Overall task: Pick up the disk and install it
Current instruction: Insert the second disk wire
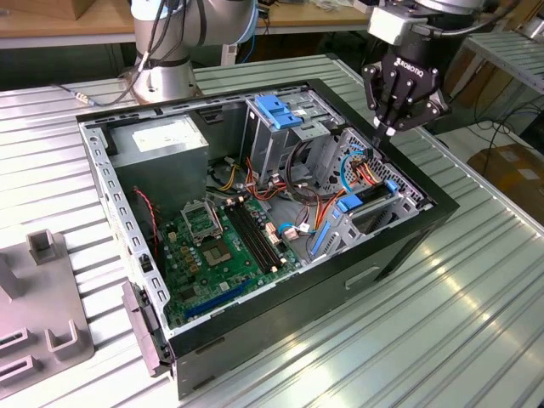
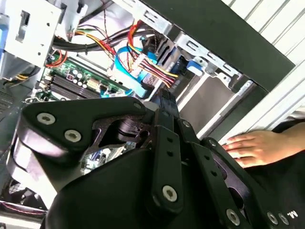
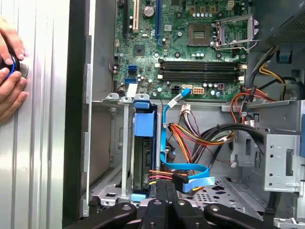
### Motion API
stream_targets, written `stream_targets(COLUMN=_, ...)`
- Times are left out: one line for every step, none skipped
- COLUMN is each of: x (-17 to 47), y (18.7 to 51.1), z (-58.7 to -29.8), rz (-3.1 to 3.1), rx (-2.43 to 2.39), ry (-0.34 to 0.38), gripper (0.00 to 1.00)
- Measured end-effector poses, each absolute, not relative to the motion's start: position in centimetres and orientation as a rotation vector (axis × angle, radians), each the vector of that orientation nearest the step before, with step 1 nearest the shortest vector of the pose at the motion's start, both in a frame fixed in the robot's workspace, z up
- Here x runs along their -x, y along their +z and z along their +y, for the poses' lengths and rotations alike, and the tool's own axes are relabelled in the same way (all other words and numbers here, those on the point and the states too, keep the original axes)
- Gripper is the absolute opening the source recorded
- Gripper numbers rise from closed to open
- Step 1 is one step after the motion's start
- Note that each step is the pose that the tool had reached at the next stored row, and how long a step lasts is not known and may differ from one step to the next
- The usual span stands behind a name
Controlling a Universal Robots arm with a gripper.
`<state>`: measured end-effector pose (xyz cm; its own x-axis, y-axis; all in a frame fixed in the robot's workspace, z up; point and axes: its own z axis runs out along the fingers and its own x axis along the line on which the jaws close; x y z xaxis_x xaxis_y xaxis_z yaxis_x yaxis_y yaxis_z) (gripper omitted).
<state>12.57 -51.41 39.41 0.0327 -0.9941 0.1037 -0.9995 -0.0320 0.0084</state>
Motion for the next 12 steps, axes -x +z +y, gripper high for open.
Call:
stream_targets(x=-12.5, y=39.5, z=-49.8, rz=-2.127, rx=-2.197, ry=0.111, gripper=0.1)
stream_targets(x=-12.4, y=39.5, z=-49.5, rz=-2.127, rx=-2.196, ry=0.111, gripper=0.1)
stream_targets(x=-12.3, y=39.5, z=-49.4, rz=-2.125, rx=-2.195, ry=0.114, gripper=0.1)
stream_targets(x=-12.2, y=39.4, z=-49.3, rz=-2.122, rx=-2.192, ry=0.12, gripper=0.1)
stream_targets(x=-12.1, y=39.4, z=-49.2, rz=-2.118, rx=-2.188, ry=0.128, gripper=0.1)
stream_targets(x=-12.0, y=39.3, z=-49.1, rz=-2.114, rx=-2.184, ry=0.135, gripper=0.1)
stream_targets(x=-12.0, y=39.3, z=-48.9, rz=-2.108, rx=-2.177, ry=0.147, gripper=0.1)
stream_targets(x=-12.0, y=39.2, z=-48.9, rz=-2.103, rx=-2.172, ry=0.155, gripper=0.1)
stream_targets(x=-12.0, y=39.2, z=-48.8, rz=-2.097, rx=-2.166, ry=0.166, gripper=0.1)
stream_targets(x=-12.0, y=39.1, z=-48.6, rz=-2.095, rx=-2.164, ry=0.169, gripper=0.1)
stream_targets(x=-12.0, y=39.0, z=-48.6, rz=-2.095, rx=-2.164, ry=0.168, gripper=0.1)
stream_targets(x=-12.0, y=39.0, z=-48.6, rz=-2.095, rx=-2.164, ry=0.169, gripper=0.11)
